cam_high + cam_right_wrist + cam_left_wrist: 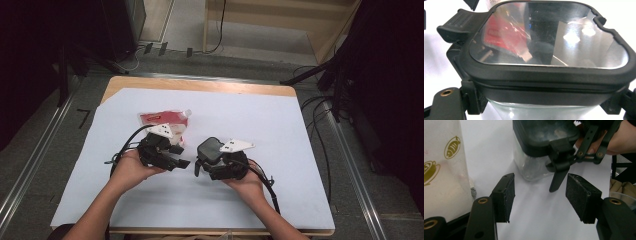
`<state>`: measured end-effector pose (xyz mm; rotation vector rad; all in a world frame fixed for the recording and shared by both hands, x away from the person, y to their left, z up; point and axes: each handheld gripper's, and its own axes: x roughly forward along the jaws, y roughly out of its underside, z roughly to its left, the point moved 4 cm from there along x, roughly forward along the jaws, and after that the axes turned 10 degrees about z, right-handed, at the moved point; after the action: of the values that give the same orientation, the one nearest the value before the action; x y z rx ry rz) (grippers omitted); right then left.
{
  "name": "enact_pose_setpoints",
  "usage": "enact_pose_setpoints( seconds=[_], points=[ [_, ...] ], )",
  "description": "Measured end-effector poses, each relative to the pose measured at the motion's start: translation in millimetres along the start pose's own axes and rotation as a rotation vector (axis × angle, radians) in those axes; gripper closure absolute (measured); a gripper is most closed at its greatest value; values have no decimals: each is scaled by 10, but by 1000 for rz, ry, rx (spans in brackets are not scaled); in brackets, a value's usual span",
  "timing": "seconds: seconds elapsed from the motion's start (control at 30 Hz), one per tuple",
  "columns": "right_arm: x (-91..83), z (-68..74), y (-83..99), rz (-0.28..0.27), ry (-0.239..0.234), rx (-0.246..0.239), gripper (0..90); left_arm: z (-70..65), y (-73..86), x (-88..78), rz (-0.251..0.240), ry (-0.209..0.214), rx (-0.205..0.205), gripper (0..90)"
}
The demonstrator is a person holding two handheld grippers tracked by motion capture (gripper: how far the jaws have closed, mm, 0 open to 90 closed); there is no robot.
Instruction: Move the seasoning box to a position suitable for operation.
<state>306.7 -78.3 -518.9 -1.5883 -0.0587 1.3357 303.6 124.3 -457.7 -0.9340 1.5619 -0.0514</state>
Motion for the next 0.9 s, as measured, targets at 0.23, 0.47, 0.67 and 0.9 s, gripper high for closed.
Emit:
enact_pose_setpoints(
  seconds=[0.23, 0.47, 0.67, 0.9],
  points=[
    [48, 45, 46, -11, 20, -48, 152, 2, 2, 7, 4, -1, 6, 416],
    [39, 29, 74, -3, 4, -37, 151, -2, -3, 6, -5, 6, 9, 416],
    [21, 33, 82, 15, 5, -51, 146, -5, -2, 0, -5, 9, 9, 416],
    [-17, 30, 92, 36, -19, -53, 129, 1, 5, 5, -5, 7, 0, 410]
  ],
)
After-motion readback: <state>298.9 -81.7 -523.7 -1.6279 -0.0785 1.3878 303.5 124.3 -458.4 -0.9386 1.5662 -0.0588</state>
